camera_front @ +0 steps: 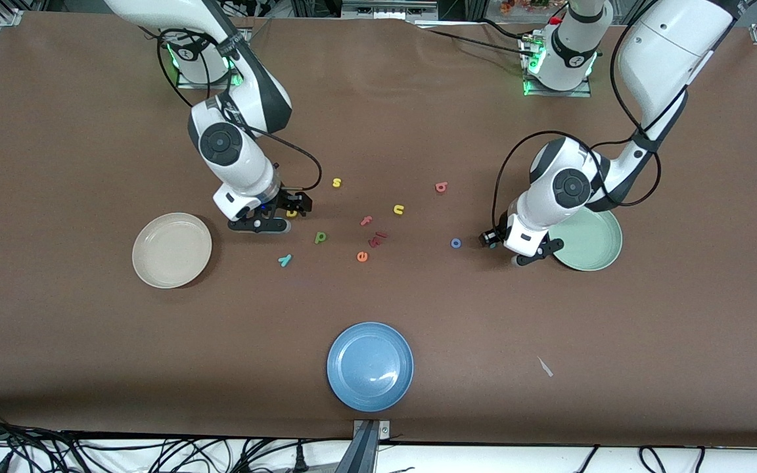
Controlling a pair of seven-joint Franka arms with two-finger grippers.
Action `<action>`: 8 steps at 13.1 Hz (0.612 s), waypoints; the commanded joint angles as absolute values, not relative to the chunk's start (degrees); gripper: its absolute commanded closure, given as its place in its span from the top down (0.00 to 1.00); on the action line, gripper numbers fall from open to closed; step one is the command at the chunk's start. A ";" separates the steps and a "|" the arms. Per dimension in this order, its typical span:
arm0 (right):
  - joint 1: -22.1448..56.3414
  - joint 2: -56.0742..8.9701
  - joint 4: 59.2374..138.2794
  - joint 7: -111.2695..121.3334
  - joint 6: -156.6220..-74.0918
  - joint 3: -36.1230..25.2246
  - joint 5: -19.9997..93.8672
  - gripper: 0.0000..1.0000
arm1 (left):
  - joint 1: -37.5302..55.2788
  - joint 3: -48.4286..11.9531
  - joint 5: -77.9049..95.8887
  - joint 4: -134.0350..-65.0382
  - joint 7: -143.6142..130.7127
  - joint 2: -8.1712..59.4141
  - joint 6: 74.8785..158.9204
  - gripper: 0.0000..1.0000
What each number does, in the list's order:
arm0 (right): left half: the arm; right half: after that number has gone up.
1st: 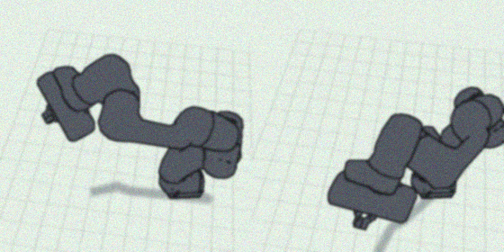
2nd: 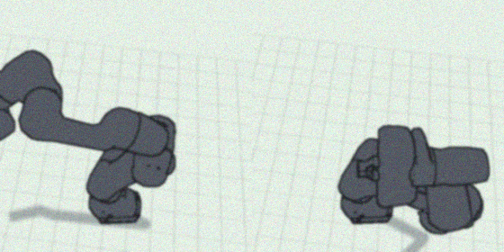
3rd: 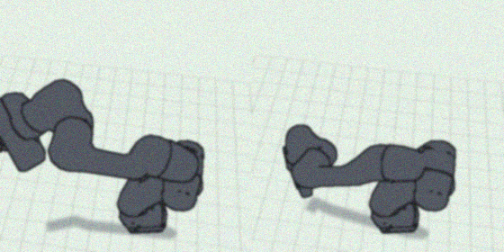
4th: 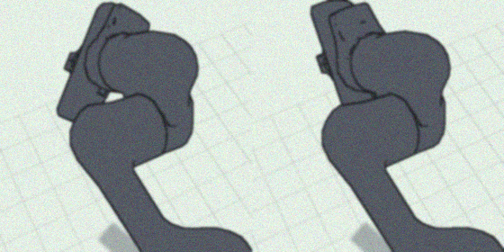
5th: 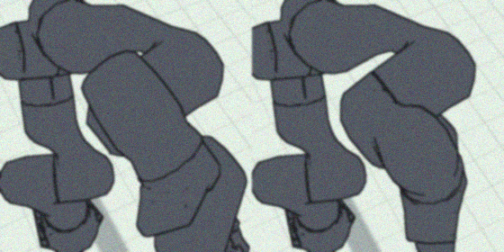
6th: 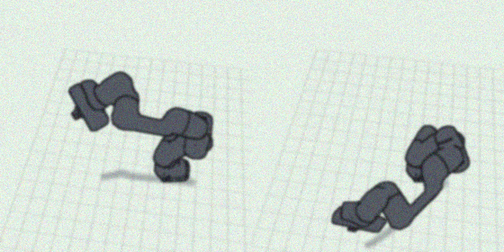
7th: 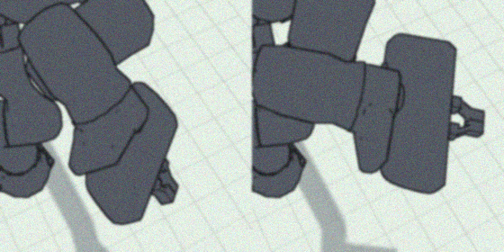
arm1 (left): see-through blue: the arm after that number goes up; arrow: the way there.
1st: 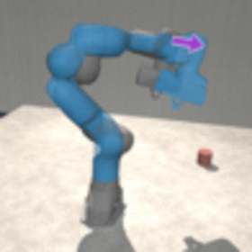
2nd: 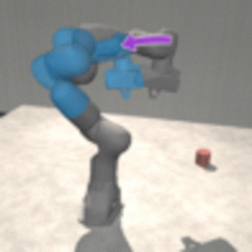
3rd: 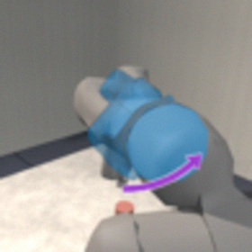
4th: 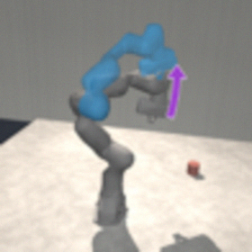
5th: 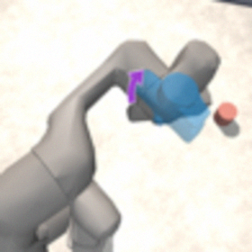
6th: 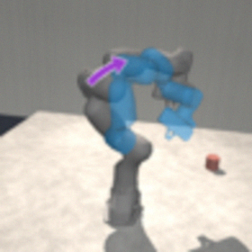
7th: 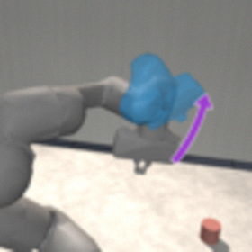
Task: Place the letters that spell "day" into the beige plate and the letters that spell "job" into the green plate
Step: 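Grasp the cyan r with the left gripper while the right gripper reaches the yellow a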
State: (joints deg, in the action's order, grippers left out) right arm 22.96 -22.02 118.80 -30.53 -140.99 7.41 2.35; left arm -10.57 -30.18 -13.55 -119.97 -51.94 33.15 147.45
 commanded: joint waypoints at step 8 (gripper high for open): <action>23.91 -26.89 120.41 -33.31 -143.97 6.86 1.58 0.96 | -10.89 -30.14 -21.36 -118.74 -54.50 33.14 145.65 0.00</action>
